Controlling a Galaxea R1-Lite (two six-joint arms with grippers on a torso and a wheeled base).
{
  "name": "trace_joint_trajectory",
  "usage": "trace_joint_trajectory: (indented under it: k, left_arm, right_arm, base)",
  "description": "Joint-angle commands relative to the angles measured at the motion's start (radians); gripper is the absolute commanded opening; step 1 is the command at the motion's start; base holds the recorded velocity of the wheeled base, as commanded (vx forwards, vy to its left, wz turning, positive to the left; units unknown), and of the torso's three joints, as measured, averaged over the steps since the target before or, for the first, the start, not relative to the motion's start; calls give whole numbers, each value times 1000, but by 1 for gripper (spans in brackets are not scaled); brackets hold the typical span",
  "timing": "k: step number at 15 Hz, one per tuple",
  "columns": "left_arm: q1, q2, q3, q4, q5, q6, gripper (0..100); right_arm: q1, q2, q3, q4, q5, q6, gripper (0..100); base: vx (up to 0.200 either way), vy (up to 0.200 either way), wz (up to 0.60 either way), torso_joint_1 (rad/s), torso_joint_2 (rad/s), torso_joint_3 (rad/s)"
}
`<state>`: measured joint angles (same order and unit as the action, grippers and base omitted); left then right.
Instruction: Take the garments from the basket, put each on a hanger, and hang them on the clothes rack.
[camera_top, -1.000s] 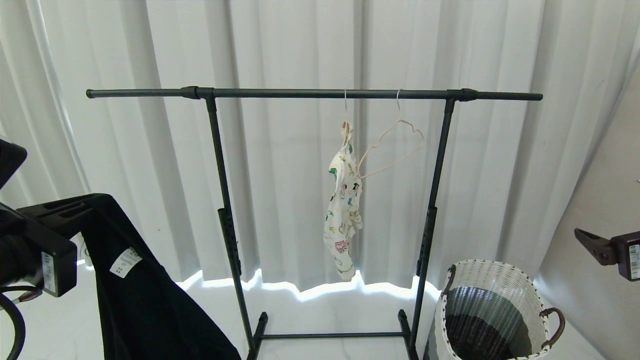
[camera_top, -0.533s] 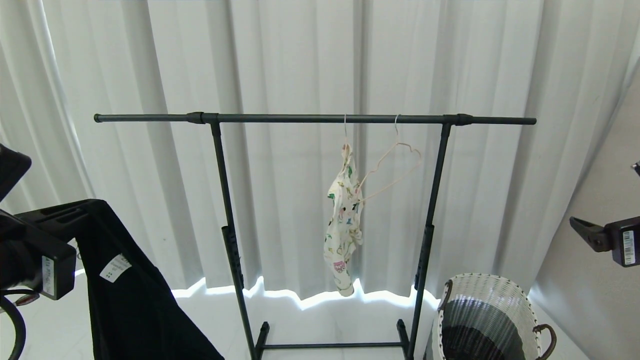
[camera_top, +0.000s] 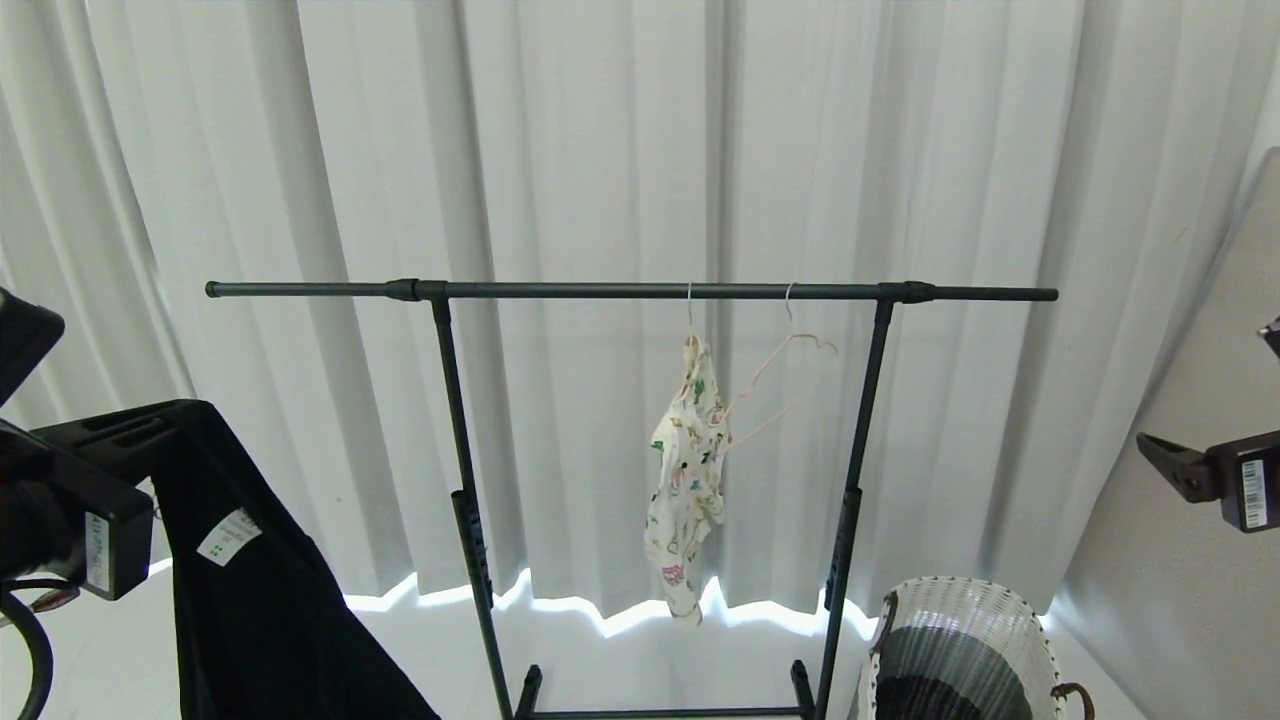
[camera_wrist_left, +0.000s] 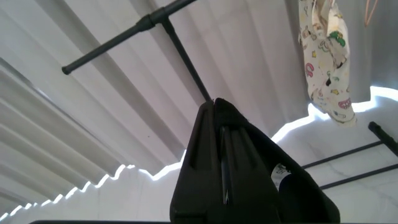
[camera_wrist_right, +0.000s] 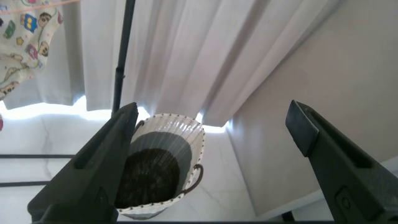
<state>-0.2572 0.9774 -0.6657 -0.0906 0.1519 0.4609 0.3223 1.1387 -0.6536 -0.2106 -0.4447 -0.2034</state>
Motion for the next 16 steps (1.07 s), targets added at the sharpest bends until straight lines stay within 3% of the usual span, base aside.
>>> trace_joint_trajectory:
  k: [1, 7, 16]
  left_arm:
    - [0, 0, 0, -1, 0, -1, 0]
    - [0, 0, -5, -1, 3, 1, 0]
    - [0, -5, -5, -1, 21, 1, 0]
  right_arm:
    - [0, -1, 3, -1, 0, -2, 100]
    - [0, -16, 5, -6, -2, -2, 100]
    - [0, -19, 9, -6, -2, -2, 100]
  base:
    - [0, 0, 0, 276, -583, -310]
    - [0, 0, 0, 63, -127, -67]
    - [0, 200, 0, 4, 2, -1]
